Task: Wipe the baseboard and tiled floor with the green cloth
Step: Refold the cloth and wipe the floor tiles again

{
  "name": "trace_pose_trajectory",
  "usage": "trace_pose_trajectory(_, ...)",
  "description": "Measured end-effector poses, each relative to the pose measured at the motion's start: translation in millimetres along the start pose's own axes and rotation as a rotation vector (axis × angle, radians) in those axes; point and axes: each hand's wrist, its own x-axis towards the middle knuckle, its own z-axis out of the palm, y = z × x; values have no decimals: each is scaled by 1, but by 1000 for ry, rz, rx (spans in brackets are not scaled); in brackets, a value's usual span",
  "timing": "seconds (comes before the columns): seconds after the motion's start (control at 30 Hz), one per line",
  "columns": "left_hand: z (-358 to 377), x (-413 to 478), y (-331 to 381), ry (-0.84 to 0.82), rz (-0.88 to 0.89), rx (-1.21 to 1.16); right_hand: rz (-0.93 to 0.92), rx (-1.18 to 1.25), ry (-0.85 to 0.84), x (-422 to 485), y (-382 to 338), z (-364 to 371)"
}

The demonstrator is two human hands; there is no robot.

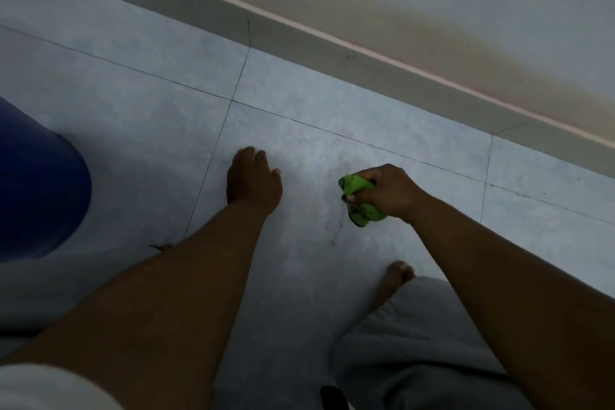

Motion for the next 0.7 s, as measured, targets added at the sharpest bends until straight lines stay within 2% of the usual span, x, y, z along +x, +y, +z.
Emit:
trace_pose_trajectory(0.13, -24, -8, 18, -95, 152, -46, -129, -247, -18, -5, -24, -10)
trace_pose_trajectory(0.27, -63, -16, 47, -361, 173, -231, -245, -374, 6, -17, -53, -13)
trace_pose_trajectory(0.37, -101, -28, 67, -521, 228, -167, -303, -392, 25, -30, -83, -16)
trace_pose_trajectory(0.43, -125, -38, 73, -529, 268, -155, -345, -383, 9, -41, -101, -19)
trace_pose_trajectory(0.57, -163, -55, 68, -485, 279, -275, -417, -387, 54, -64, -129, -26)
trace_pose_trajectory(0.7, -190, -72, 64, -443, 320, -225, -459, -357, 78, -83, -150, -29)
